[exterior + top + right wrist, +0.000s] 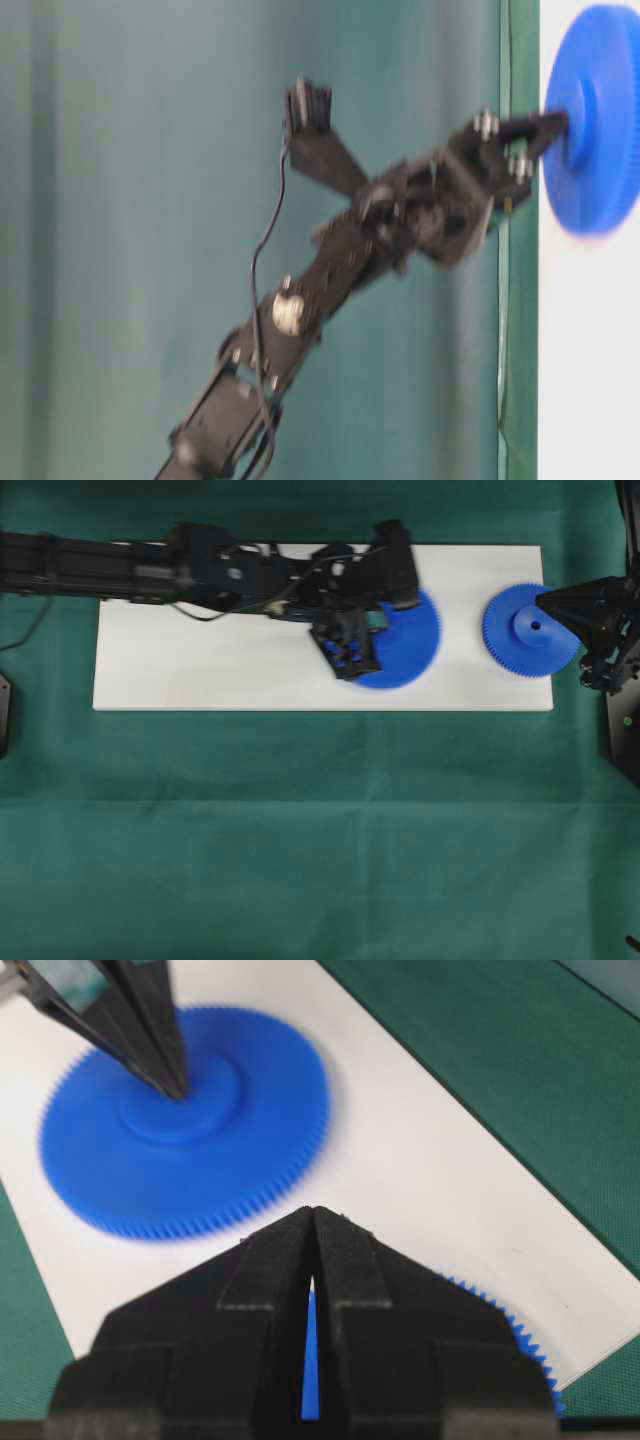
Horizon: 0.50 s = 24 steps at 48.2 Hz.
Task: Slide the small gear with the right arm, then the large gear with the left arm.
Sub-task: 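Hold the large gear meshed against the small gear with the left gripper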
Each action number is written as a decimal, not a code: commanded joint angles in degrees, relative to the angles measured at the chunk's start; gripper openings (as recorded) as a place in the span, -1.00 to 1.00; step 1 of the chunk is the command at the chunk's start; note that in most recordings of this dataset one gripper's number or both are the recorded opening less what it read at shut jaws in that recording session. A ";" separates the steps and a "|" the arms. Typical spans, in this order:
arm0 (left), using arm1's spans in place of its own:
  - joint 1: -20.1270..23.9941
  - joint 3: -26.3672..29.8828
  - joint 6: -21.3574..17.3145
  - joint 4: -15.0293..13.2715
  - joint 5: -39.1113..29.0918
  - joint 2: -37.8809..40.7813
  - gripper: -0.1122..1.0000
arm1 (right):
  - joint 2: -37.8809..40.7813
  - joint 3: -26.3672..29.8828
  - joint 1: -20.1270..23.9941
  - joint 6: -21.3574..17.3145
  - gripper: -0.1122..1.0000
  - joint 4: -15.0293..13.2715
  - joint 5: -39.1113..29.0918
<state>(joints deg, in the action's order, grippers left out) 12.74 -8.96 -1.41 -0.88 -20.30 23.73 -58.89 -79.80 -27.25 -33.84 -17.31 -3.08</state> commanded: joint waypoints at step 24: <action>6.77 -36.21 1.32 0.00 3.43 -23.99 -0.79 | 0.62 1.41 0.09 -0.35 0.12 -0.09 0.62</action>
<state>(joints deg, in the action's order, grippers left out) 17.93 -40.69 -0.35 -0.88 -16.61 2.11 -58.80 -79.80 -27.25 -34.10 -17.31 -3.08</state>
